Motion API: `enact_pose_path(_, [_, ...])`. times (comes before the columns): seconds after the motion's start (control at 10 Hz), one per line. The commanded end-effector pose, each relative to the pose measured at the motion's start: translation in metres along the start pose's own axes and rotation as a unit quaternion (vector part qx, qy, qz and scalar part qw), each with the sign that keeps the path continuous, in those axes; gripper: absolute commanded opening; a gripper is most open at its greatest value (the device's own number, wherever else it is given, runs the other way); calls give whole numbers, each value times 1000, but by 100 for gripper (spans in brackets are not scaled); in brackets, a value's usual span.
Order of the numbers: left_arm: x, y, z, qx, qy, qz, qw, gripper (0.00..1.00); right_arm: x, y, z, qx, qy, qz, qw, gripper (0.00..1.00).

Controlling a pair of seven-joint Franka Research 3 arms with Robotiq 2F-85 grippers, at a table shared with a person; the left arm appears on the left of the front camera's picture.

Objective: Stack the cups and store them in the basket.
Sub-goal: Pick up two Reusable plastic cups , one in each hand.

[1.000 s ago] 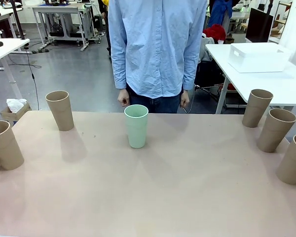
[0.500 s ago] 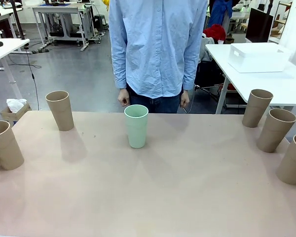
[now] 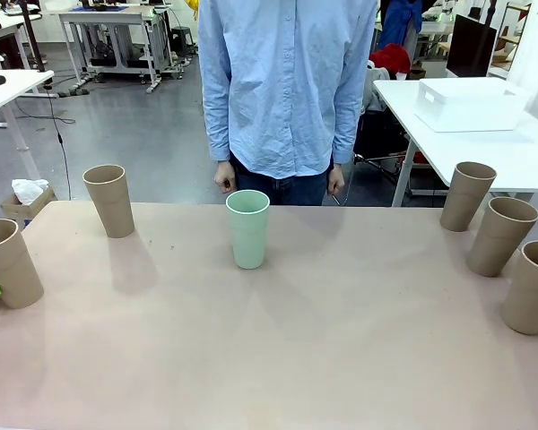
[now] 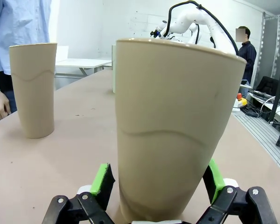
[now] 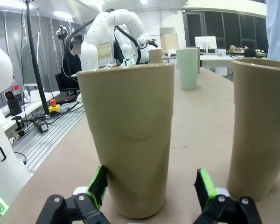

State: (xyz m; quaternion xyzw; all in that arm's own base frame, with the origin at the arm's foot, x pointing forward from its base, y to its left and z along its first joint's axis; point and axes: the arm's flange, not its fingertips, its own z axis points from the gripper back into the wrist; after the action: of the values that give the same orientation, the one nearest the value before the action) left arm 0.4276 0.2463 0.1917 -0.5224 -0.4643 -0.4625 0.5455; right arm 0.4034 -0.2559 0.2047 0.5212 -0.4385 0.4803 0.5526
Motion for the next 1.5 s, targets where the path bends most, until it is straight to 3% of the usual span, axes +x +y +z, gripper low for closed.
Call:
enact_pose_path(0.0, [5, 4, 2, 4, -9, 4, 1000, 100, 2, -4, 2, 16, -5, 3, 1000, 100])
enact_pose_path(1.4, [-3, 8, -2, -1, -11, 20, 1000, 100, 7, 9, -28, 74, -2, -10, 997, 100])
